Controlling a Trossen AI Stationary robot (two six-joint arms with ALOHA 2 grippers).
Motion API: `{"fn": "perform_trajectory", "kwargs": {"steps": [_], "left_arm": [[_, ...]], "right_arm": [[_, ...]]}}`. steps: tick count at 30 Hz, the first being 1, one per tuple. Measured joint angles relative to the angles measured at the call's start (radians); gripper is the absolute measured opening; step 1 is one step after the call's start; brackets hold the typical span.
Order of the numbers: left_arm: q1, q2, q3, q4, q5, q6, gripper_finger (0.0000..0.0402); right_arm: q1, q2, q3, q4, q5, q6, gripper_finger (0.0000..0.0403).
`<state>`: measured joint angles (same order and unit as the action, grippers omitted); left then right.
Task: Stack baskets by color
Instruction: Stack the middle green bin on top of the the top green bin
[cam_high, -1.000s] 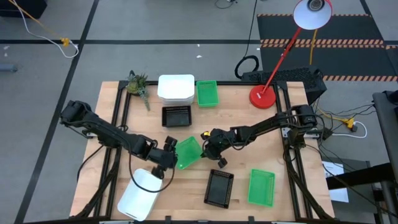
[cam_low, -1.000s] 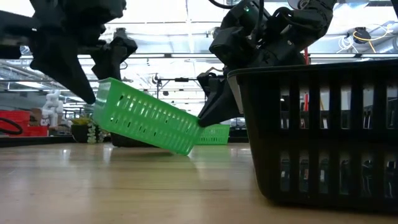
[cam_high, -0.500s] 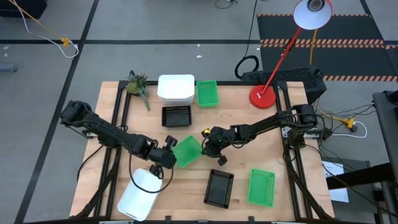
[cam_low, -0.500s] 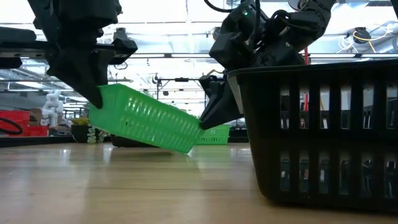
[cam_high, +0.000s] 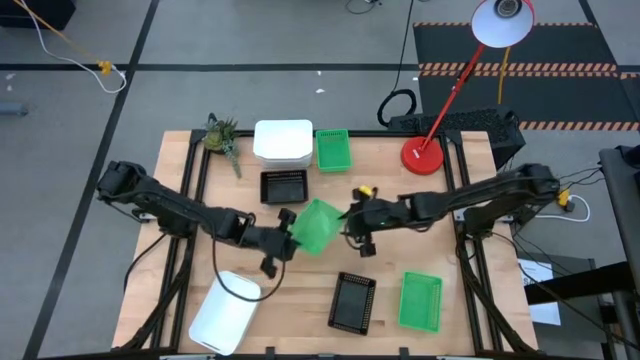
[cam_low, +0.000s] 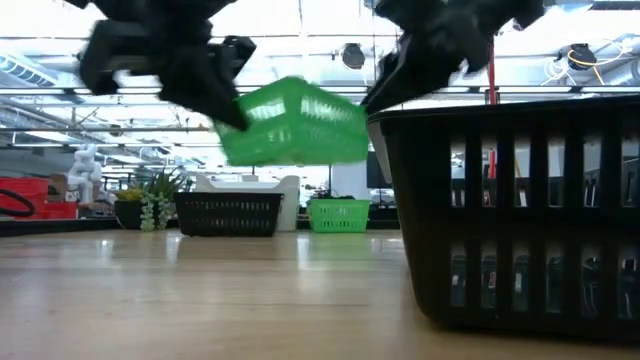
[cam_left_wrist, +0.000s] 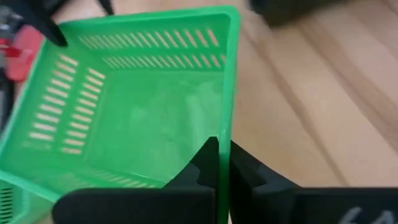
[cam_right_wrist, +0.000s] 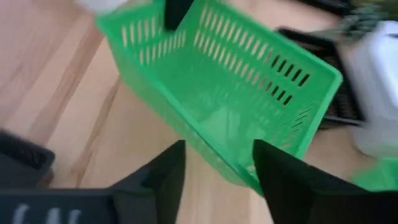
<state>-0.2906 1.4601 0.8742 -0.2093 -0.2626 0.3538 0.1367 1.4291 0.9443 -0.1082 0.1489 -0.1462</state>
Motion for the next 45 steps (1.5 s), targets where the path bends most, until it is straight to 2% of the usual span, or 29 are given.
{"fn": "perform_trajectory", "kwargs": {"steps": [5, 10, 13, 16, 20, 26, 32, 36, 42, 45], "left_arm": [[0.09, 0.007, 0.0, 0.17, -0.008, 0.04, 0.0009], [0.172, 0.07, 0.001, 0.308, -0.003, 0.049, 0.0009], [0.196, 0.116, 0.011, 0.326, 0.008, 0.068, 0.0007], [0.216, 0.164, 0.074, 0.279, 0.004, 0.071, 0.0005], [0.236, 0.241, 0.202, 0.137, -0.003, 0.063, 0.0013], [0.245, 0.309, 0.317, 0.016, -0.045, -0.013, 0.0006], [0.243, 0.306, 0.331, -0.009, -0.082, -0.067, 0.0015], [0.241, 0.302, 0.331, -0.015, -0.081, -0.071, 0.0005], [0.235, 0.302, 0.331, -0.025, -0.082, -0.071, 0.002], [0.235, 0.302, 0.331, -0.025, -0.083, -0.071, 0.0009]], "right_arm": [[0.037, -0.096, 0.0, 0.055, 0.104, 0.065, 0.0228], [0.077, -0.088, 0.0, 0.177, 0.297, 0.029, 0.0234], [0.083, -0.07, 0.0, 0.186, 0.292, -0.01, 0.0234], [0.082, -0.041, 0.0, 0.184, 0.294, -0.031, 0.0229], [0.064, -0.012, 0.003, 0.172, 0.293, -0.038, 0.0207], [0.024, 0.014, 0.04, -0.003, 0.296, -0.015, 0.0154], [0.0, 0.025, 0.038, -0.083, 0.296, -0.013, 0.0107], [-0.013, 0.028, 0.039, -0.075, 0.296, -0.024, 0.0089], [-0.022, 0.028, 0.039, -0.087, 0.293, -0.063, 0.0066], [-0.032, 0.038, 0.039, -0.086, 0.268, -0.086, 0.0044]]}}
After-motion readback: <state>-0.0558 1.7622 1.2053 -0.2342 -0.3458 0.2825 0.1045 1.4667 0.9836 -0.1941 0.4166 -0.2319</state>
